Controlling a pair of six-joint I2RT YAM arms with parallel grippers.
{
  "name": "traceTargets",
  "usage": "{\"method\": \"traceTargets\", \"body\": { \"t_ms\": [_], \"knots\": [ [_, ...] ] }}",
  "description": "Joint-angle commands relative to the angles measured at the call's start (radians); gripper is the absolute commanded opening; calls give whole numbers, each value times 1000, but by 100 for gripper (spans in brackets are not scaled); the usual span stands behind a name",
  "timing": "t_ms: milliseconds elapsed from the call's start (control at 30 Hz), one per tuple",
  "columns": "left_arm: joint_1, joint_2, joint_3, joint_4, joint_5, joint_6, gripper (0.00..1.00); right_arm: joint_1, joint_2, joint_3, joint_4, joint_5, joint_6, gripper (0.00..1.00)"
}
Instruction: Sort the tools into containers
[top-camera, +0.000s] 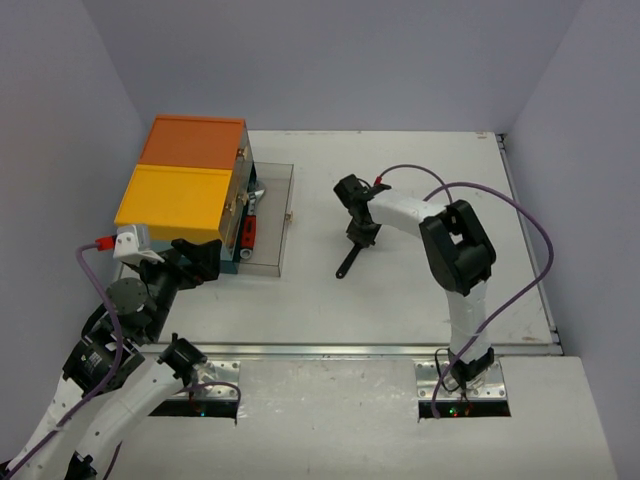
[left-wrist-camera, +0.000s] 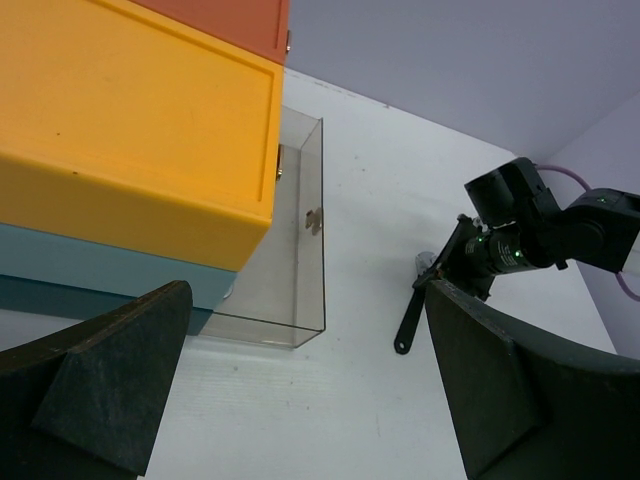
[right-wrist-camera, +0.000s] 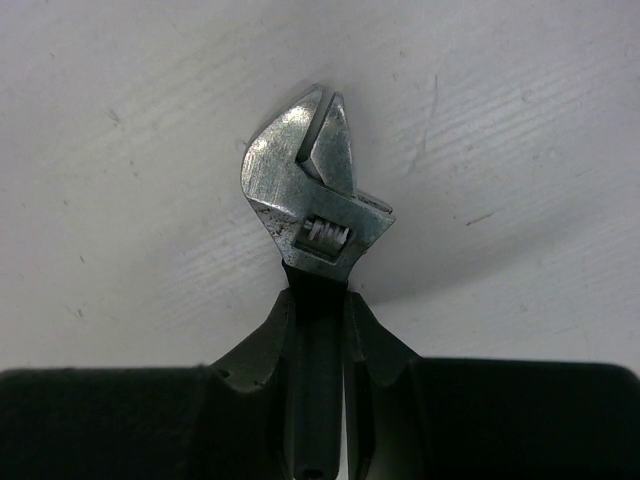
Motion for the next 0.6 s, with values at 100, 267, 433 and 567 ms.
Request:
{"method": "traceTargets", "body": {
  "t_ms": [100,267,433,567],
  "knots": [
    [-9,4,-2,33,-2,3,100,14,-192,-68,88,-89,-69,0],
    [-9,12,-2,34,-4,2,100,30,-247,-103,294,-297,-96,0],
    [-9,18,-2,32,-6,2,100,75,-198,-7,443,-410,-110,0],
    [-9,19,-1,31,-8,1,100,122,-59,234,387,-460,-121,0]
  ]
}}
